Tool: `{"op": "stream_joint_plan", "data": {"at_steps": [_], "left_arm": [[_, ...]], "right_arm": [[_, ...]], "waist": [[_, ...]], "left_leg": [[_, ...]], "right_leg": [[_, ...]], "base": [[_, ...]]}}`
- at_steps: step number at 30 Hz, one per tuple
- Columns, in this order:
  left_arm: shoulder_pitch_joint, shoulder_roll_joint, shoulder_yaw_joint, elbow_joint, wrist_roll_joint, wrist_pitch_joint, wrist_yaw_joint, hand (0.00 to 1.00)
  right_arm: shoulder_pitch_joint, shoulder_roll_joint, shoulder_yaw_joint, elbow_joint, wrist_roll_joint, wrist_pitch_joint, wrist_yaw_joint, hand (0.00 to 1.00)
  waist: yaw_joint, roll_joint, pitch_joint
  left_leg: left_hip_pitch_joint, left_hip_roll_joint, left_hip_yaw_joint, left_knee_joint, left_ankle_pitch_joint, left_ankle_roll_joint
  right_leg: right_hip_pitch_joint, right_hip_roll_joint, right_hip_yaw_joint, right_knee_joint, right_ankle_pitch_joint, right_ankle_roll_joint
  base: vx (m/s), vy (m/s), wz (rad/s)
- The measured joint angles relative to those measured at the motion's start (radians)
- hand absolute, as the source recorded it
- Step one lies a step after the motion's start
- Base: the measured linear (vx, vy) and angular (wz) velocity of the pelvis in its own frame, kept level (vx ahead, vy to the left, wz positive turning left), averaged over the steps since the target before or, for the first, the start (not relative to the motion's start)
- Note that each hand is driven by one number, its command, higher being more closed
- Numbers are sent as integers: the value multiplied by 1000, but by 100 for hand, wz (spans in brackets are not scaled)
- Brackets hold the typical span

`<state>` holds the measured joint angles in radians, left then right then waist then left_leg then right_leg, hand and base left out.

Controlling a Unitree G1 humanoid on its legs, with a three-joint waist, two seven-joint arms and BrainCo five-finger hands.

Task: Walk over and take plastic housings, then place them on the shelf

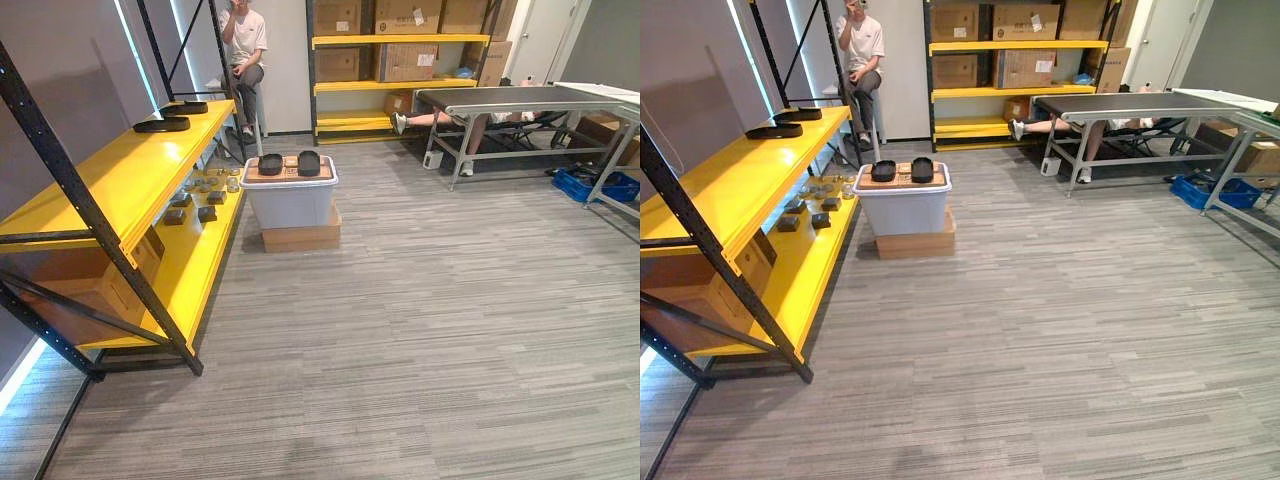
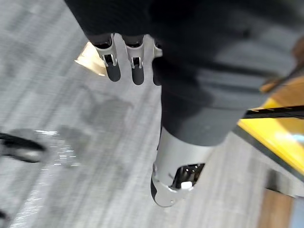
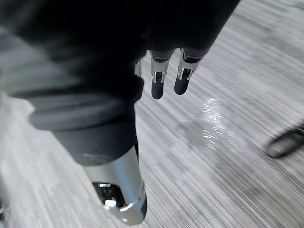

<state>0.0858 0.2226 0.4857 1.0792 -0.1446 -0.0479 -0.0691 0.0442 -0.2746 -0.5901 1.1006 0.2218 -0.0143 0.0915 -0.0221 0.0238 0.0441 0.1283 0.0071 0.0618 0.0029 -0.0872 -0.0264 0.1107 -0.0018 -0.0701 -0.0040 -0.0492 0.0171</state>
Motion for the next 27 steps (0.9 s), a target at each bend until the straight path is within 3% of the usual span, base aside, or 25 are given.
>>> {"op": "stream_joint_plan", "data": {"at_steps": [6, 16, 27], "left_arm": [[-12, -2, -2, 1, -31, -10, 2, 0], [9, -38, -7, 11, -50, -16, 21, 0], [36, -52, -81, 31, 30, -17, 27, 0]], "right_arm": [[-14, -10, 4, -27, -39, -9, -10, 0], [-17, -3, 0, -7, 5, -9, -24, 0], [-16, 5, -38, 59, 4, -8, -26, 0]], "waist": [[-12, 3, 19], [-14, 20, 29], [-21, 26, 26]], "left_leg": [[12, -4, -6, 0, -3, -5], [26, -4, -5, 1, -3, -5], [25, -7, -14, -23, 11, 17]], "right_leg": [[31, -6, -23, -16, -4, 8], [40, -7, -26, -5, -14, 22], [30, -9, -51, -6, -14, 21]], "base": [[11, -5, 8], [-38, -3, 0], [-34, -13, 5]]}}
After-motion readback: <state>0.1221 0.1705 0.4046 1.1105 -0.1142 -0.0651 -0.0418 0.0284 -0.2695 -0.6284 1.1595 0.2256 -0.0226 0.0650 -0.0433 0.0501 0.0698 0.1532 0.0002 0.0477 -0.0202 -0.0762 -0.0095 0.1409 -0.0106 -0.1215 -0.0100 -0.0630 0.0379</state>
